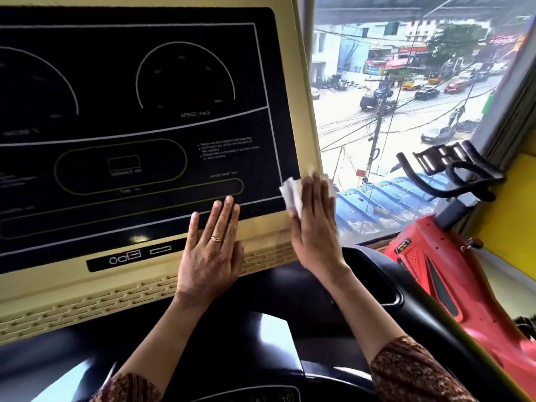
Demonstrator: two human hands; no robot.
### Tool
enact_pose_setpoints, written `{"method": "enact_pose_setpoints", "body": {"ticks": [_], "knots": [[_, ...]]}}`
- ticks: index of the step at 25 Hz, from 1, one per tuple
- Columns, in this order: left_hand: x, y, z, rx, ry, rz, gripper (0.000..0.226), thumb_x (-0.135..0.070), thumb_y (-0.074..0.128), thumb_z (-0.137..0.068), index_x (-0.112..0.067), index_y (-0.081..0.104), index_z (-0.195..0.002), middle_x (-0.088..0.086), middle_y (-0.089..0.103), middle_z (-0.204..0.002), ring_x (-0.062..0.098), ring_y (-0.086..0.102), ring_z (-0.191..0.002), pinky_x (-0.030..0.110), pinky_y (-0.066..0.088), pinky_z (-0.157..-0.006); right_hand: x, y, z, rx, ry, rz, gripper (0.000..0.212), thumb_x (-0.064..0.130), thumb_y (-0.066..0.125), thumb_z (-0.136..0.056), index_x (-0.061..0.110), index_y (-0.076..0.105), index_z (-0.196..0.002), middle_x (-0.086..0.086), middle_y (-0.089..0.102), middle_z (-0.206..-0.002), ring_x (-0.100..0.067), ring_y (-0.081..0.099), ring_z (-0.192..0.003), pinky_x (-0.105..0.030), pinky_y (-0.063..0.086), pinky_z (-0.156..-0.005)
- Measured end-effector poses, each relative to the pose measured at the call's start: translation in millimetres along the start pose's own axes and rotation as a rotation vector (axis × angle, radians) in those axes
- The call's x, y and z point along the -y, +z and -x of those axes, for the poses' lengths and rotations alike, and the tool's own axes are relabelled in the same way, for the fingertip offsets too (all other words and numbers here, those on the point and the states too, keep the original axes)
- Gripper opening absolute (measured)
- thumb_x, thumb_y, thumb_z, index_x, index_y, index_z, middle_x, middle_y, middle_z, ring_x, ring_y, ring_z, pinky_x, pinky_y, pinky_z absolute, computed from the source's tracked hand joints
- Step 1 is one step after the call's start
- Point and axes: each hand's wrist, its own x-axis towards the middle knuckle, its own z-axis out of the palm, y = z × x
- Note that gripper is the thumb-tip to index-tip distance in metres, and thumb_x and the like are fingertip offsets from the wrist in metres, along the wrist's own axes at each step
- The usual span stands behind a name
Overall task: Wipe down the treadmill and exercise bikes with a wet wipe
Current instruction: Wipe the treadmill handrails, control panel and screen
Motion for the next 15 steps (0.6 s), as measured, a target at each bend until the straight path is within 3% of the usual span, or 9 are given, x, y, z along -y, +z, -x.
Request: {"method": "enact_pose_setpoints", "body": {"ticks": [4,5,7,10,13,15], "knots": [[0,1,0,-0.025,-0.005,-0.006,0.057,-0.025,0.04,-0.09,0.001,0.039,-0.14,0.015,0.033,-0.149,0.025,0.028,-0.139,0.049,0.015,-0.115,27,4,-34,0.043,-0.474,0.096,0.056,0.026,0.04,-0.098,0.008,0.022,-0.149,-0.009,0.021,-0.156,-0.023,0.012,-0.145,-0.039,0.008,-0.12],[0,0,-1,-0.028,-0.007,0.0,0.057,-0.025,0.041,-0.09,0.001,0.039,-0.14,0.015,0.033,-0.149,0.024,0.028,-0.139,0.048,0.015,-0.116,23,0,-46,0.014,-0.459,0.096,0.057,0.028,0.039,-0.099,0.01,0.02,-0.149,-0.007,0.019,-0.156,-0.022,0.011,-0.145,-0.036,0.005,-0.12],[0,-1,-1,-0.027,-0.007,0.003,0.057,-0.025,0.041,-0.09,0.0,0.037,-0.141,0.014,0.032,-0.15,0.024,0.028,-0.14,0.048,0.015,-0.116,11,-4,-56,-0.065,-0.244,0.026,0.057,0.032,0.031,-0.1,0.013,0.008,-0.149,-0.001,0.008,-0.156,-0.017,0.003,-0.145,-0.034,0.0,-0.118],[-2,-1,0,-0.029,-0.01,-0.001,0.057,-0.025,0.038,-0.091,-0.001,0.036,-0.142,0.014,0.031,-0.15,0.024,0.027,-0.14,0.047,0.014,-0.116,3,4,-11,-0.085,-0.033,-0.043,0.06,0.038,0.021,-0.1,0.011,0.0,-0.15,-0.001,-0.003,-0.157,-0.015,-0.005,-0.146,-0.035,-0.001,-0.117],[-1,0,0,-0.027,-0.009,-0.018,0.056,-0.03,0.033,-0.095,-0.001,0.034,-0.142,0.015,0.033,-0.15,0.023,0.027,-0.14,0.047,0.012,-0.116,21,28,48,0.051,-0.225,0.088,0.073,0.028,0.038,-0.093,0.011,-0.003,-0.151,-0.006,-0.001,-0.159,-0.02,-0.004,-0.147,-0.047,0.002,-0.117],[0,1,1,-0.014,0.006,-0.018,0.061,-0.039,0.034,-0.095,0.0,0.034,-0.142,0.016,0.034,-0.149,0.023,0.023,-0.142,0.047,0.012,-0.116,25,36,60,0.091,-0.413,0.196,0.077,0.027,0.048,-0.086,0.013,0.009,-0.151,-0.004,0.008,-0.159,-0.018,0.001,-0.147,-0.049,0.004,-0.117]]}}
